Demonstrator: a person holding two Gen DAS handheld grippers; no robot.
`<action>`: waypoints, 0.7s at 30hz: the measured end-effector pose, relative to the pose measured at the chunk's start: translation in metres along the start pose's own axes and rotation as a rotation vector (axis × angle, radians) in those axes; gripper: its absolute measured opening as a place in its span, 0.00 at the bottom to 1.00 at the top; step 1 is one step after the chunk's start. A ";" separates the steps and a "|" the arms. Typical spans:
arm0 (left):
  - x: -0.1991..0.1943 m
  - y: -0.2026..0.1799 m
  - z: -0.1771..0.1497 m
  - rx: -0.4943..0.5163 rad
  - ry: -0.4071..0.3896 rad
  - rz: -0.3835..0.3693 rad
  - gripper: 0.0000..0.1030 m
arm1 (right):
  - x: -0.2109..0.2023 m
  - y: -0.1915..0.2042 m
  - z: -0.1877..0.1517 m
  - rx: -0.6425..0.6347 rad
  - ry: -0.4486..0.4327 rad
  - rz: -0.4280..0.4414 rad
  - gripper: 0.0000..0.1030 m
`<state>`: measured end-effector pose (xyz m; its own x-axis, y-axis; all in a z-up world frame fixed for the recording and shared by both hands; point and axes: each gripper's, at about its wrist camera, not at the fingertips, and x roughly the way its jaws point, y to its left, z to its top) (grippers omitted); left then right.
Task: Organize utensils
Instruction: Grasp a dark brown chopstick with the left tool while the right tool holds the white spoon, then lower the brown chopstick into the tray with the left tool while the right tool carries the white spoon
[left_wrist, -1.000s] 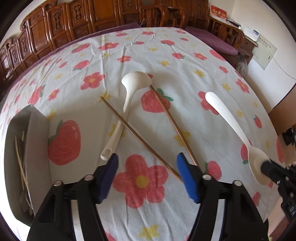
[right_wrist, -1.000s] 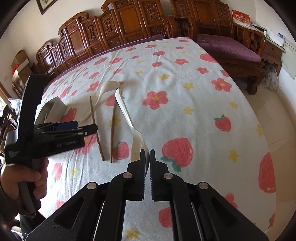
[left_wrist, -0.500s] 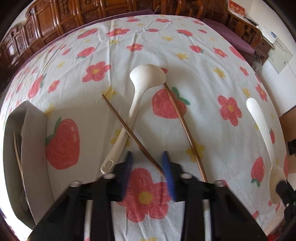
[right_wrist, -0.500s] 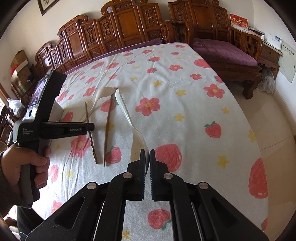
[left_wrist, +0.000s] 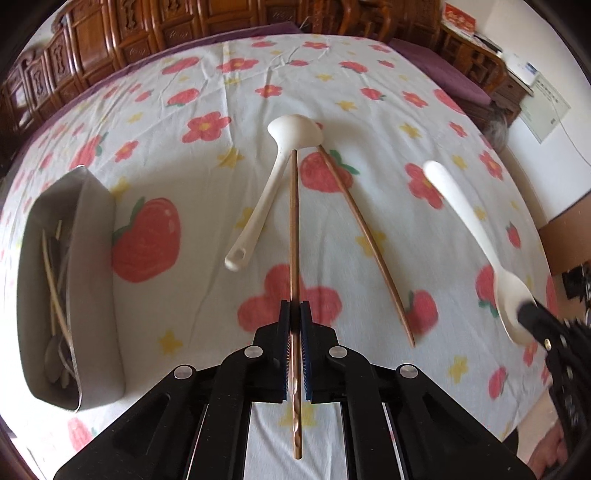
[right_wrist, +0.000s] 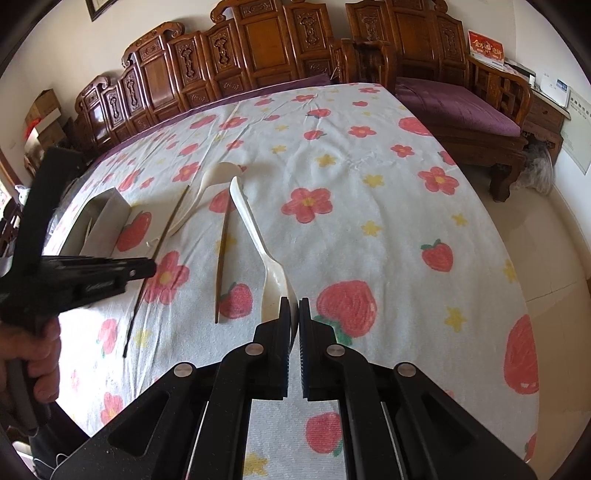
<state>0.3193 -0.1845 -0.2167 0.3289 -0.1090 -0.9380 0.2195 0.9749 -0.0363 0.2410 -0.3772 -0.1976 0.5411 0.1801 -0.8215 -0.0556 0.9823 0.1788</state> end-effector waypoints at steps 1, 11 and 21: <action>-0.004 -0.001 -0.003 0.007 -0.008 0.001 0.04 | 0.000 0.001 0.000 -0.001 0.000 0.001 0.05; -0.043 -0.003 -0.025 0.049 -0.073 -0.005 0.04 | -0.002 0.012 -0.001 -0.023 -0.006 0.020 0.05; -0.065 0.014 -0.037 0.047 -0.110 -0.009 0.04 | 0.000 0.026 -0.005 -0.051 -0.001 0.037 0.05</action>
<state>0.2670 -0.1567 -0.1688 0.4248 -0.1406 -0.8943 0.2651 0.9639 -0.0256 0.2355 -0.3510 -0.1951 0.5386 0.2164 -0.8143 -0.1186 0.9763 0.1810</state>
